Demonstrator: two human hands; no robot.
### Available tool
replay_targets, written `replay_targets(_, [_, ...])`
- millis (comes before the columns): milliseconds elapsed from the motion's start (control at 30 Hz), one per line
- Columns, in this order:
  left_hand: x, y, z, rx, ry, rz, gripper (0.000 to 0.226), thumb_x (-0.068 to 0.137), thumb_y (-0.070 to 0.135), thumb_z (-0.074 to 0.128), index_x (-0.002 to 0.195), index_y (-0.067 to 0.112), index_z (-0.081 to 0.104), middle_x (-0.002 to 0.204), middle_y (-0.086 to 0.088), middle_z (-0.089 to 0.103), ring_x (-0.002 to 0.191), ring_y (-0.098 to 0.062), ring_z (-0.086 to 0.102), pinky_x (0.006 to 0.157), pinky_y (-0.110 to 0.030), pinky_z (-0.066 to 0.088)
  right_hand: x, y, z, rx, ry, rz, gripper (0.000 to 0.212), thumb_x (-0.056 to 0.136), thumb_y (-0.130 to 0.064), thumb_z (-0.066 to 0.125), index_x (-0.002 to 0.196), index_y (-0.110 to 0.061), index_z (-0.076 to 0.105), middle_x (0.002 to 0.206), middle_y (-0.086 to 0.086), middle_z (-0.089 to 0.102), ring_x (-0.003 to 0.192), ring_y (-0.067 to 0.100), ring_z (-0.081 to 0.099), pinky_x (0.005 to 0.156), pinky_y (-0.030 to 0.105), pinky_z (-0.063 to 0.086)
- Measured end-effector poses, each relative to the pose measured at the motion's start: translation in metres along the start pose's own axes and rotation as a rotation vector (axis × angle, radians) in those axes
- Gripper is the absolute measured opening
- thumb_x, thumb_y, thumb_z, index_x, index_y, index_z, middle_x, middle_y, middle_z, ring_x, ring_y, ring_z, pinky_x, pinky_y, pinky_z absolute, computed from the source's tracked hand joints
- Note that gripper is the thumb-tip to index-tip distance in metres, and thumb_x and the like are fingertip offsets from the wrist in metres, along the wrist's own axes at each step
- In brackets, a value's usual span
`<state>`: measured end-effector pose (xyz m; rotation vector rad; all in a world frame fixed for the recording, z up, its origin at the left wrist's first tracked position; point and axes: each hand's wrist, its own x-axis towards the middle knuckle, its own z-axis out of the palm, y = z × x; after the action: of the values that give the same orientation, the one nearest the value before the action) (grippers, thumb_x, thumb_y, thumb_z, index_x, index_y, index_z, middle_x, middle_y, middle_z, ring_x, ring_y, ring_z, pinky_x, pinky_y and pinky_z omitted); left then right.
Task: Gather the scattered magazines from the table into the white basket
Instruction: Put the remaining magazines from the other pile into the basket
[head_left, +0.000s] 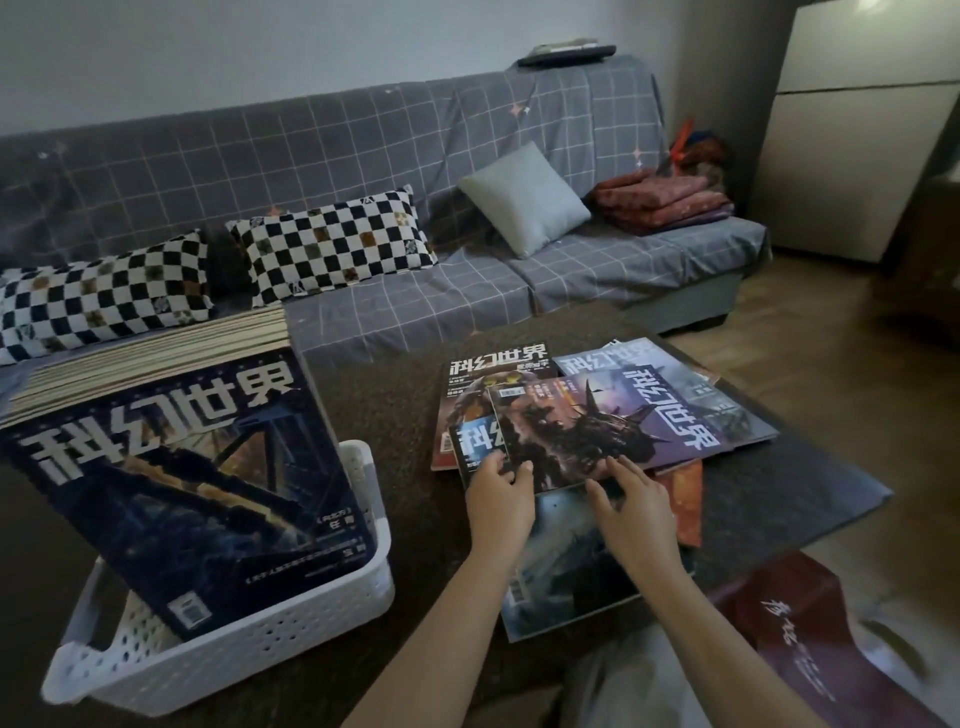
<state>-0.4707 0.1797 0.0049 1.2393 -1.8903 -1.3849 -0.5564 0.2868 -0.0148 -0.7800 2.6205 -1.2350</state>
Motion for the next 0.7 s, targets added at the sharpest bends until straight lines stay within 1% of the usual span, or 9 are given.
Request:
replay_targets(67, [0.01,0.003,0.004,-0.015,0.046,-0.049,0.046,0.093,0.026,0.06,0.135,0.012,0.048,0.132,-0.003,0.057,0.115,-0.016,0.057,0.091,-0.025,0.042,0.003,0.003,0.001,0.003,0.001,0.006,0.045,0.091,-0.029,0.057,0.131,-0.009,0.053,0.145,0.005,0.043,0.132,0.027,0.036,0.106,0.031,0.028])
replay_targets(200, [0.022,0.009,0.013,-0.058,0.021,-0.101,0.038,0.087,0.028,0.067,0.122,0.014,0.06,0.115,-0.004,0.067,0.1,-0.016,0.063,0.093,-0.035,0.05,0.002,0.006,0.001,0.103,0.068,0.01,0.041,0.09,-0.027,0.06,0.127,-0.01,0.056,0.138,0.003,0.05,0.125,0.019,0.044,0.1,0.024,0.032])
replay_targets(300, [0.018,0.007,0.016,-0.146,0.019,-0.079,0.036,0.082,0.022,0.074,0.116,0.017,0.061,0.094,0.004,0.068,0.086,-0.01,0.064,0.084,-0.028,0.049,-0.002,0.006,-0.003,0.32,0.212,0.152,0.036,0.085,-0.032,0.066,0.114,-0.013,0.056,0.112,0.005,0.062,0.093,0.011,0.058,0.081,0.024,0.046])
replay_targets(333, [0.015,0.005,0.015,-0.162,0.007,-0.076,0.028,0.081,0.021,0.075,0.107,0.018,0.064,0.09,0.005,0.068,0.085,-0.011,0.065,0.082,-0.028,0.051,-0.002,0.005,-0.005,0.423,0.239,0.237,0.037,0.083,-0.035,0.067,0.11,-0.013,0.052,0.103,0.004,0.065,0.083,0.01,0.062,0.072,0.025,0.05])
replay_targets(400, [0.007,0.0,0.014,-0.203,-0.011,-0.099,0.029,0.079,0.022,0.077,0.102,0.017,0.06,0.09,0.004,0.068,0.083,-0.01,0.066,0.075,-0.026,0.052,-0.002,0.003,-0.008,0.662,0.226,0.388,0.039,0.083,-0.032,0.068,0.108,-0.012,0.046,0.093,0.006,0.067,0.07,0.015,0.069,0.064,0.032,0.056])
replay_targets(467, [-0.005,-0.003,0.012,-0.249,-0.01,-0.136,0.034,0.077,0.023,0.079,0.098,0.021,0.052,0.092,0.003,0.065,0.083,-0.01,0.065,0.07,-0.024,0.052,-0.004,-0.002,-0.008,0.874,0.144,0.482,0.033,0.086,-0.024,0.066,0.109,-0.006,0.05,0.097,0.012,0.068,0.076,0.021,0.071,0.066,0.035,0.059])
replay_targets(567, [-0.026,-0.008,0.008,-0.263,-0.029,-0.151,0.037,0.076,0.023,0.08,0.098,0.02,0.051,0.096,-0.002,0.066,0.086,-0.015,0.067,0.073,-0.028,0.056,-0.011,-0.011,-0.006,1.043,0.085,0.548,0.017,0.088,-0.013,0.062,0.102,-0.009,0.053,0.106,0.011,0.063,0.087,0.023,0.068,0.055,0.026,0.058])
replay_targets(667, [-0.042,-0.01,-0.004,-0.168,-0.015,-0.127,0.041,0.076,0.029,0.079,0.099,0.021,0.046,0.092,0.001,0.06,0.081,-0.008,0.062,0.062,-0.019,0.046,-0.021,-0.017,-0.007,1.098,0.111,0.572,0.035,0.089,-0.006,0.059,0.118,-0.02,0.045,0.113,0.005,0.053,0.094,0.026,0.065,0.052,0.029,0.058])
replay_targets(700, [-0.045,-0.01,-0.009,-0.145,-0.001,-0.122,0.044,0.076,0.03,0.079,0.102,0.021,0.044,0.094,0.002,0.058,0.081,-0.007,0.059,0.062,-0.019,0.044,-0.024,-0.018,-0.007,1.087,0.109,0.56,0.037,0.09,-0.005,0.057,0.118,-0.025,0.044,0.113,0.004,0.051,0.095,0.026,0.064,0.052,0.03,0.058])
